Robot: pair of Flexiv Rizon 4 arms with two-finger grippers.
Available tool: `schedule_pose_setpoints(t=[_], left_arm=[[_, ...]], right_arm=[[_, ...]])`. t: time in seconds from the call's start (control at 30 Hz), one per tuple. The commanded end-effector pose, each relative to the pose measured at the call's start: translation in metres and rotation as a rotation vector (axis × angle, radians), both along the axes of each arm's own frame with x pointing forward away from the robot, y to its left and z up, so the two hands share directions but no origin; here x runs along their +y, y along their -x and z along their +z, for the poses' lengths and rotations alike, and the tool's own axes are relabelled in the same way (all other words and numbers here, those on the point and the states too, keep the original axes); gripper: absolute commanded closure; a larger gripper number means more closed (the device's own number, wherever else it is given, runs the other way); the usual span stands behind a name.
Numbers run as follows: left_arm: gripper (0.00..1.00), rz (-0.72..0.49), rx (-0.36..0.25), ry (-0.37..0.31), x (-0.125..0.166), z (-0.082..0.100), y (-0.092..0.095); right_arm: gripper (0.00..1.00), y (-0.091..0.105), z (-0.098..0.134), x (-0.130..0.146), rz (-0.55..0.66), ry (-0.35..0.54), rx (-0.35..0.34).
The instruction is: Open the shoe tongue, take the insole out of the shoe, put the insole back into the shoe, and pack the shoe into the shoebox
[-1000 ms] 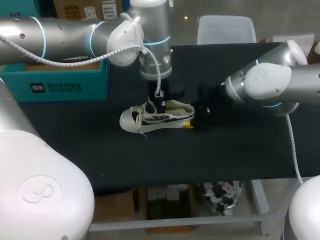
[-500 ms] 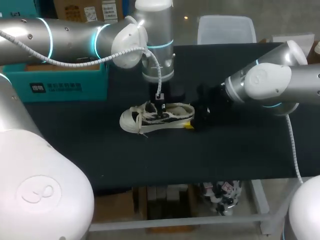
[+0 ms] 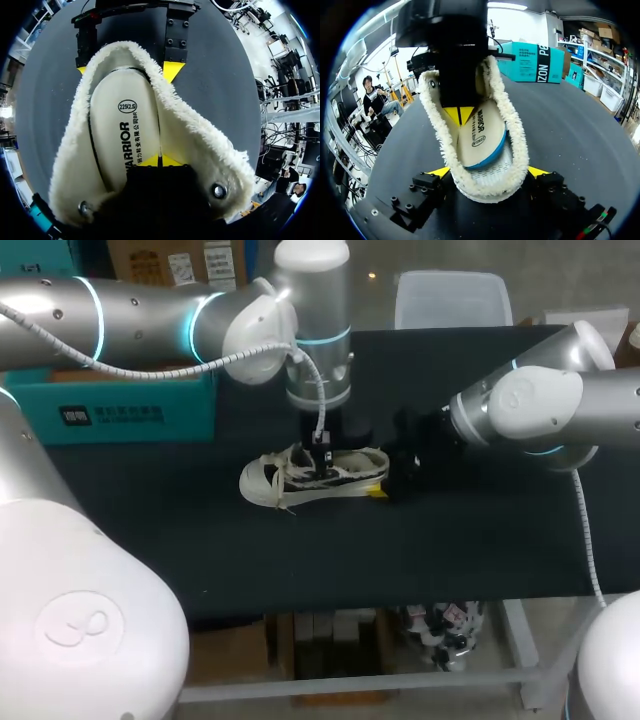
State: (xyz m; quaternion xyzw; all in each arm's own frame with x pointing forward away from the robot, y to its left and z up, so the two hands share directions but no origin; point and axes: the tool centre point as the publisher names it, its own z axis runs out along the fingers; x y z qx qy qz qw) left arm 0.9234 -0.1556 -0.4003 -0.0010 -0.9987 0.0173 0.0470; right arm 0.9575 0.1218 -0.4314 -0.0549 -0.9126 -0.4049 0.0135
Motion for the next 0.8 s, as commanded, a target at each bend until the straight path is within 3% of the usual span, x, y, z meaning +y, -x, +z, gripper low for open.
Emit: schedule_pose_setpoints(t=[0.03, 0.47, 0.8], left_arm=[[0.82, 0.010, -0.022, 0.012, 0.002, -0.044, 0.008], [0.73, -0.002, -0.047, 0.023, 0.000, -0.060, -0.001], [0.71, 0.036, -0.068, 0.011, -0.003, -0.079, -0.015]], right_arm=[[1.00, -0.002, -0.004, -0.003, 0.001, -0.003, 0.003], [1.00, -0.002, -0.004, -0.003, 0.001, -0.003, 0.003], [1.00, -0.002, -0.004, -0.003, 0.001, -0.003, 0.003]])
